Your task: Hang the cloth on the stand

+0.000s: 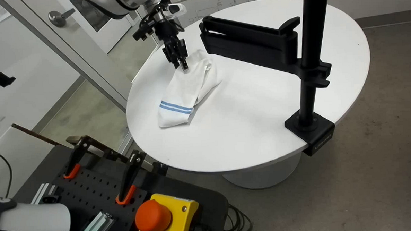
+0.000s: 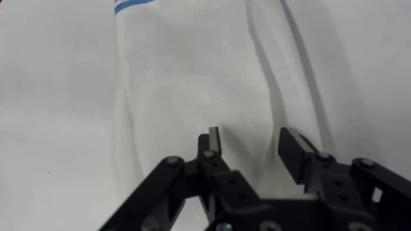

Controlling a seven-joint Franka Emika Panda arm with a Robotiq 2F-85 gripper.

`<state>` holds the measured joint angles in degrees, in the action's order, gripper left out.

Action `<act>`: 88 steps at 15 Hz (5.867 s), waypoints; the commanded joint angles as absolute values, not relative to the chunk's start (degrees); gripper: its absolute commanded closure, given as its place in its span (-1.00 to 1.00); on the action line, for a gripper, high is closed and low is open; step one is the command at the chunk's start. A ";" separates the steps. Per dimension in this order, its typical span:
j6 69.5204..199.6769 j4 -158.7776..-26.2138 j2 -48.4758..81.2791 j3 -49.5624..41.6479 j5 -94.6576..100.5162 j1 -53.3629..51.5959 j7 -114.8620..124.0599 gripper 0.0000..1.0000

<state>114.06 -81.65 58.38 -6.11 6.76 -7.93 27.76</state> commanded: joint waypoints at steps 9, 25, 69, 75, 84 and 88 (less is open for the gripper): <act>113.90 -84.63 52.73 -6.63 4.33 -7.46 28.35 0.99; 119.58 -123.81 8.48 -4.70 2.49 -6.76 31.38 0.99; 112.65 -116.45 -7.45 -7.79 4.50 19.44 54.18 0.99; 109.96 -103.74 4.56 -9.01 5.16 16.60 60.19 0.99; 104.50 -83.91 22.36 -12.42 4.40 12.78 69.51 0.99; 99.75 -73.63 29.12 -13.96 3.94 13.04 73.14 0.99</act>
<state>105.49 -84.37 22.79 -12.10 4.20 13.72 70.11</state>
